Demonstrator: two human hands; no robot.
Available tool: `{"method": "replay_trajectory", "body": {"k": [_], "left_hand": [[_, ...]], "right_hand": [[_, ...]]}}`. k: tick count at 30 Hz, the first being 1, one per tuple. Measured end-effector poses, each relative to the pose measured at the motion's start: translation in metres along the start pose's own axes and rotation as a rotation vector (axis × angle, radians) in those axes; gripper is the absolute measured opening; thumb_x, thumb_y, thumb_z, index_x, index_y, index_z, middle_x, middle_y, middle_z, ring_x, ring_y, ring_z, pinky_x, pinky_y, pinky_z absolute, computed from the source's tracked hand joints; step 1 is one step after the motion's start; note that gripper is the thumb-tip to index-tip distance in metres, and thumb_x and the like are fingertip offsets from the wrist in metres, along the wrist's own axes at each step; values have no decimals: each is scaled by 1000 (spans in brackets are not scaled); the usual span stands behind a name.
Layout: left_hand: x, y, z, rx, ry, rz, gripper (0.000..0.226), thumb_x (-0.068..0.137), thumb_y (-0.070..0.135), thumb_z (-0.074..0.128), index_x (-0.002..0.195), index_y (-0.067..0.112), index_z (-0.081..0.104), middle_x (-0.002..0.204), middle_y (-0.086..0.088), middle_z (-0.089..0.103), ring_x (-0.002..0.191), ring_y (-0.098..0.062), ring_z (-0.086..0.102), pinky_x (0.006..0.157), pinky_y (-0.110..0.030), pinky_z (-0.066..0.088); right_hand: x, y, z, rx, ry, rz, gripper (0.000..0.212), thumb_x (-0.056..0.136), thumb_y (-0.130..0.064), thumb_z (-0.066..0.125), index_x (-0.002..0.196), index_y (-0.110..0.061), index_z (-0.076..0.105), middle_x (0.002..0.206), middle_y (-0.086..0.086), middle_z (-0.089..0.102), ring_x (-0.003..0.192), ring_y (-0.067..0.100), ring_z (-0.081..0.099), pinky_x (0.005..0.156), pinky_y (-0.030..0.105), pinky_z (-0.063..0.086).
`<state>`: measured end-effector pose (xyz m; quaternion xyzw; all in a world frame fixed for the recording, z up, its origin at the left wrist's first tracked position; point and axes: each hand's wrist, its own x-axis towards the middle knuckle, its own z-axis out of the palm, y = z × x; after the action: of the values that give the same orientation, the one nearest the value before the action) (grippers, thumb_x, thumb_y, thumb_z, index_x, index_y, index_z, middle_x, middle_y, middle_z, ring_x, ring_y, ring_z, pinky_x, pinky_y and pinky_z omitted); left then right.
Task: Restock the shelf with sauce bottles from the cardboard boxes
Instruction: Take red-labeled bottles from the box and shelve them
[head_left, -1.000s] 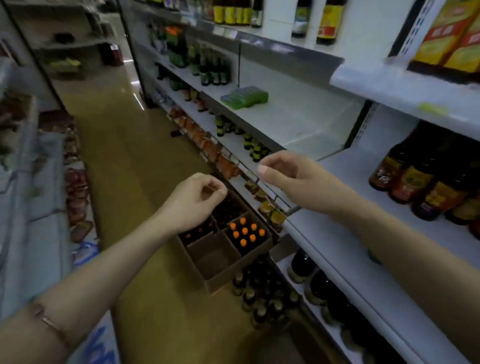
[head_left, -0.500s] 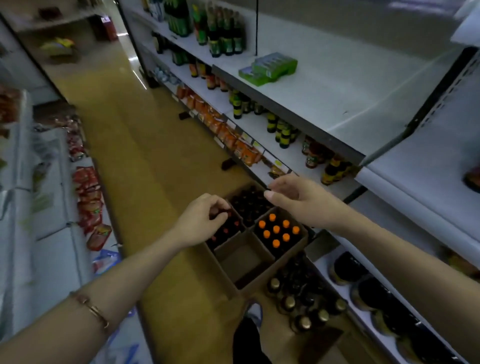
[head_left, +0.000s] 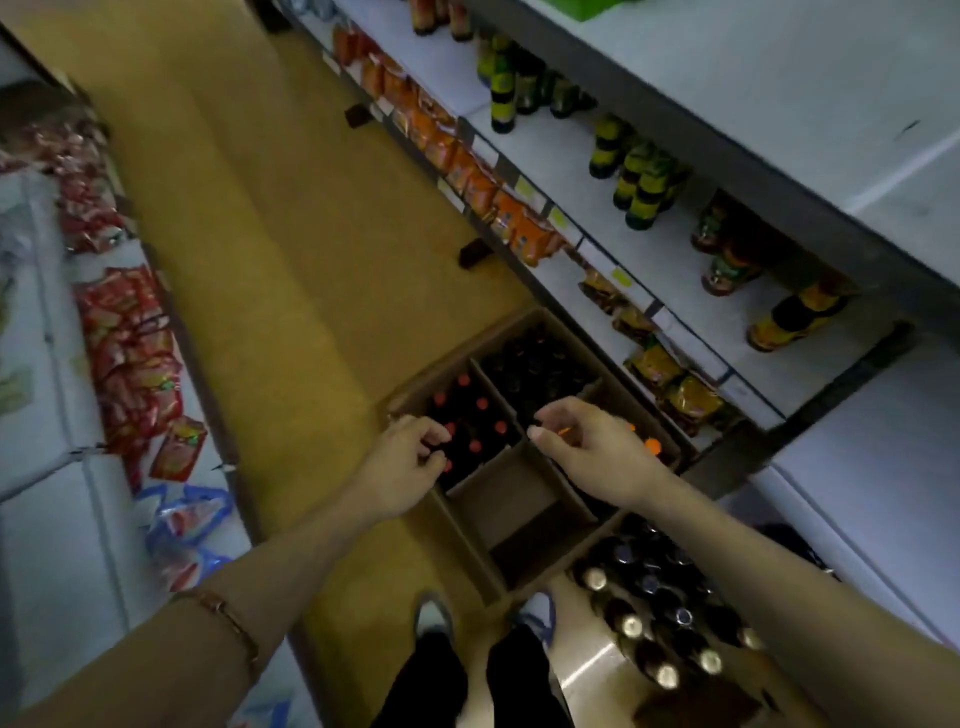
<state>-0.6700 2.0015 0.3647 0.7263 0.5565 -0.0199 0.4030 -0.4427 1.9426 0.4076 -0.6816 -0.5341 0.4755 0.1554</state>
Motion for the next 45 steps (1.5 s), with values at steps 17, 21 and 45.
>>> {"method": "replay_trajectory", "body": {"k": [17,21,45], "left_hand": [[172,-177,175,74,-131,-42,33,97,19,50,130,15,49,133,-1,39,116,-18,49,94,-31,46],[206,-226,202,262,-80,50,45,96,22,50,139,15,39,138,-5,35,126,-22,36,99,-30,39],[317,-314,243,340,-446,225,62,74,39,79,129,21,60,115,-8,54,110,-25,53,93,-38,45]], "right_hand": [[205,179,189,-51,-90,106,27,100,-27,51,122,-11,57,109,4,60,97,17,57,71,18,45],[275,205,230,-135,-152,88,41,99,-32,52,134,-11,50,130,11,55,114,26,55,91,33,47],[398,290,285,-268,-283,-9,41,80,-41,76,117,-24,69,116,4,68,109,22,62,93,38,51]]}}
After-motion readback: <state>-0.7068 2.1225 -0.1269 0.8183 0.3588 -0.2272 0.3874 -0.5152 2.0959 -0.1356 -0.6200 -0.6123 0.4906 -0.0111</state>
